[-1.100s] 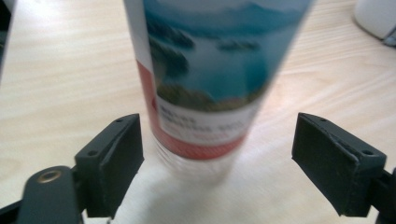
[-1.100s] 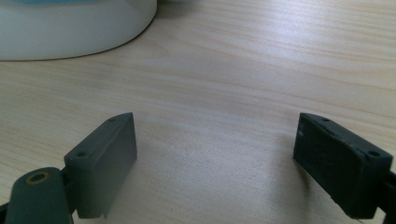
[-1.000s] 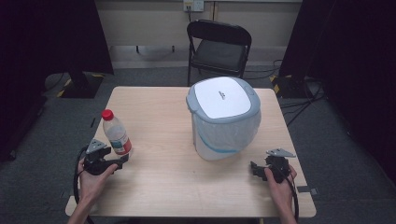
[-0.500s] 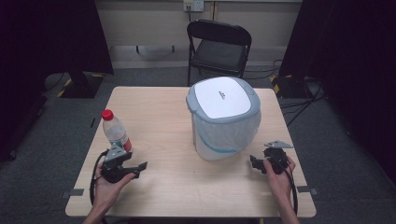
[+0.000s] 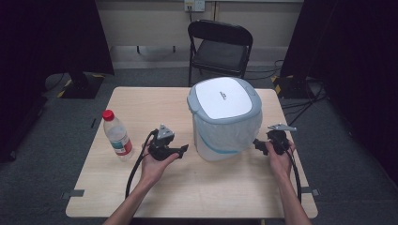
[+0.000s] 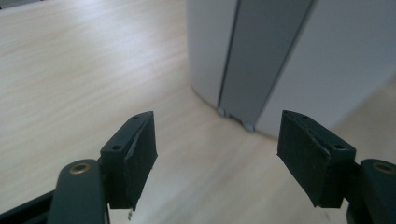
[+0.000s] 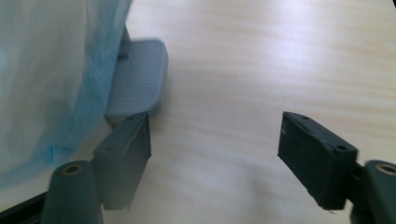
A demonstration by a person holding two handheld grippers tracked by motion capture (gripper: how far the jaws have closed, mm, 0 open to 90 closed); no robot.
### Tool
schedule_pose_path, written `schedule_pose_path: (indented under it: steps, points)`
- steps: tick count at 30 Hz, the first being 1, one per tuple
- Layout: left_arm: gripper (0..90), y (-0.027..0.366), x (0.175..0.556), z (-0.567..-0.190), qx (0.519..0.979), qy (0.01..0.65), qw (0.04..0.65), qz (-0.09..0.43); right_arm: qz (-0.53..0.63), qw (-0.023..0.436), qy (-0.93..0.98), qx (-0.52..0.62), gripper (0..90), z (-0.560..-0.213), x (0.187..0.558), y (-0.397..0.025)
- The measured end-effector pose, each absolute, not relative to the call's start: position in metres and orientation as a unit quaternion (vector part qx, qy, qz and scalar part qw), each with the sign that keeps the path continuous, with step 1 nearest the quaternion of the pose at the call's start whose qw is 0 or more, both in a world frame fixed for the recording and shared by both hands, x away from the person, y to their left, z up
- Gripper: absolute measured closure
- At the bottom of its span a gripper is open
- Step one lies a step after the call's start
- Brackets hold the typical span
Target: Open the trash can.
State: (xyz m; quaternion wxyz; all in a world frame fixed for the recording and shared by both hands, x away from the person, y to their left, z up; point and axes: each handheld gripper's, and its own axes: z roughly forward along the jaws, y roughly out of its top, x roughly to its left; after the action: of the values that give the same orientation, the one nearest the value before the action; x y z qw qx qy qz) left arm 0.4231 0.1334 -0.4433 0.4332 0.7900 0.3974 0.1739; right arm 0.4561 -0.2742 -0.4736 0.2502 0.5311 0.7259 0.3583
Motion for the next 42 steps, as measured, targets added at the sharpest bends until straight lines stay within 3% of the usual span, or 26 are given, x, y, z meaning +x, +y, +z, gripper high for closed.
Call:
schedule_pose_path:
  steps: [3,5,10,11,13,16,21,24,26,32,35,36,37,38,42]
  points:
    - [28.7,0.127,0.431,-0.441,0.785,0.407,0.434,0.173,0.367,0.224,0.741,0.516,27.3,-0.472,0.465,-0.271]
    - [29.8,0.119,0.439,-0.443,0.787,0.410,0.430,0.165,0.375,0.243,0.744,0.496,28.0,-0.472,0.467,-0.267]
    - [29.9,0.113,0.444,-0.445,0.795,0.397,0.427,0.167,0.405,0.226,0.741,0.485,29.2,-0.477,0.469,-0.266]
    - [29.9,0.112,0.444,-0.445,0.793,0.402,0.427,0.164,0.415,0.219,0.743,0.477,31.8,-0.477,0.469,-0.265]
    - [29.3,0.116,0.440,-0.445,0.802,0.392,0.417,0.169,0.420,0.223,0.746,0.466,50.3,-0.475,0.464,-0.257]
    - [29.4,0.123,0.438,-0.446,0.804,0.394,0.411,0.174,0.421,0.222,0.752,0.457,55.6,-0.474,0.460,-0.253]
    - [30.8,0.135,0.437,-0.450,0.798,0.408,0.404,0.186,0.435,0.188,0.769,0.429,52.1,-0.474,0.452,-0.244]
    - [30.2,0.152,0.435,-0.454,0.793,0.419,0.407,0.173,0.437,0.171,0.784,0.406,43.9,-0.472,0.436,-0.228]
    - [32.6,0.159,0.433,-0.455,0.795,0.418,0.406,0.167,0.439,0.167,0.785,0.404,44.0,-0.473,0.433,-0.225]
    - [41.5,0.167,0.428,-0.458,0.794,0.420,0.408,0.161,0.431,0.180,0.790,0.397,57.4,-0.474,0.401,-0.199]
    - [42.8,0.170,0.427,-0.458,0.789,0.426,0.410,0.170,0.424,0.183,0.795,0.393,57.7,-0.474,0.387,-0.191]
    - [42.7,0.172,0.427,-0.459,0.789,0.427,0.409,0.169,0.422,0.179,0.799,0.389,53.5,-0.474,0.382,-0.189]
    - [41.6,0.175,0.423,-0.460,0.786,0.430,0.414,0.161,0.412,0.182,0.806,0.383,38.7,-0.473,0.378,-0.189]
    - [41.2,0.175,0.420,-0.461,0.786,0.428,0.418,0.158,0.411,0.183,0.806,0.384,35.3,-0.472,0.378,-0.191]
    - [43.0,0.176,0.403,-0.460,0.799,0.403,0.417,0.158,0.409,0.195,0.789,0.415,36.8,-0.472,0.389,-0.211]
